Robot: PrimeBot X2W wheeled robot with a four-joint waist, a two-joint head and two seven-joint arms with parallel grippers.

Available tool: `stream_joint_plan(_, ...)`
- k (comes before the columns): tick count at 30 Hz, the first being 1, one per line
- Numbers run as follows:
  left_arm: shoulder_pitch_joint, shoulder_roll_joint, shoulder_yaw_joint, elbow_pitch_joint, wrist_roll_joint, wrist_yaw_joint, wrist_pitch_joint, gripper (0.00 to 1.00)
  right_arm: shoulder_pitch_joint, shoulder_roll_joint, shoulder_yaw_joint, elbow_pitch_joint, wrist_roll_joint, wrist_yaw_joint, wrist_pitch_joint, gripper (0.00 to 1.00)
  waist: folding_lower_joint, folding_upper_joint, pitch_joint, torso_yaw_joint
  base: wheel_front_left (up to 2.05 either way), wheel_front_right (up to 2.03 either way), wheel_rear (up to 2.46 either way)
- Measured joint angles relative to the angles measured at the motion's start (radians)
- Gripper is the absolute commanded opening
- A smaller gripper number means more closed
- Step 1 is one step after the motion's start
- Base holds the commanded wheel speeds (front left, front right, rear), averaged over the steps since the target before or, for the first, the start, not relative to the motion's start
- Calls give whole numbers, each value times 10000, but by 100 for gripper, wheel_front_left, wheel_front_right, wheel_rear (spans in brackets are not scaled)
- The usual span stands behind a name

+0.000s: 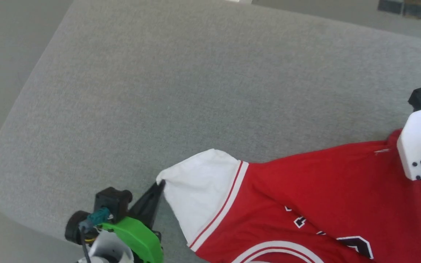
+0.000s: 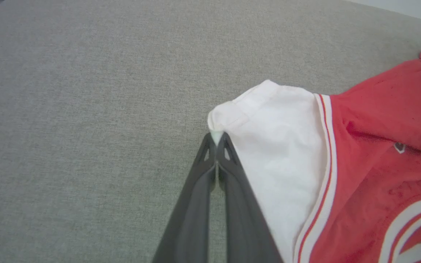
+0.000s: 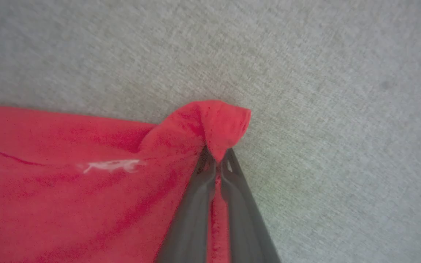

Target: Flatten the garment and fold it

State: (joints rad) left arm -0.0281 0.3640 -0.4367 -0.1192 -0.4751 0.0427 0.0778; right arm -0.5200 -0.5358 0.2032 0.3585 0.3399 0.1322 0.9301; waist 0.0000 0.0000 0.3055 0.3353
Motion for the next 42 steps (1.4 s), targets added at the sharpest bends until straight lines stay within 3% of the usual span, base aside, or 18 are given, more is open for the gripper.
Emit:
stream_joint_plan(8, -616, 568, 554, -550, 190, 125, -88, 0, -427, -127, 456, -585, 941, 0, -2088, 0, 1, 0, -948, -568, 0, 0, 0)
stream_joint_plan(16, -2118, 1145, 1425, -1551, 385, 130, -228, 0, -741, -623, 368, -2161, 1864, 0, -3080, 0, 0, 0, -1944, -1354, 0, 0, 0)
stream_joint_plan(22, -3191, 1473, 2207, -2449, 546, 305, -443, 0, -826, -662, -73, -3545, 2219, 0, -3340, 0, 0, 0, -2588, -2010, 0, 0, 0)
stream_joint_plan(31, -5091, 2025, 3035, -3651, 721, 374, -420, 0, -1181, -196, -790, -5145, 2675, 0, -3319, 0, 0, 0, -3150, -3005, 0, 0, 0)
stream_joint_plan(37, -6635, 2380, 3264, -3591, 719, 217, -73, 0, -1762, -148, -1220, -5745, 2414, 0, -3379, 0, 0, 0, -2980, -3446, 0, 0, 0)
stream_joint_plan(42, -8216, 2548, 3256, -2723, 686, -105, 132, 0, -2482, -88, -1373, -5693, 2207, 0, -3457, 0, 0, 0, -2425, -3604, 0, 0, 0)
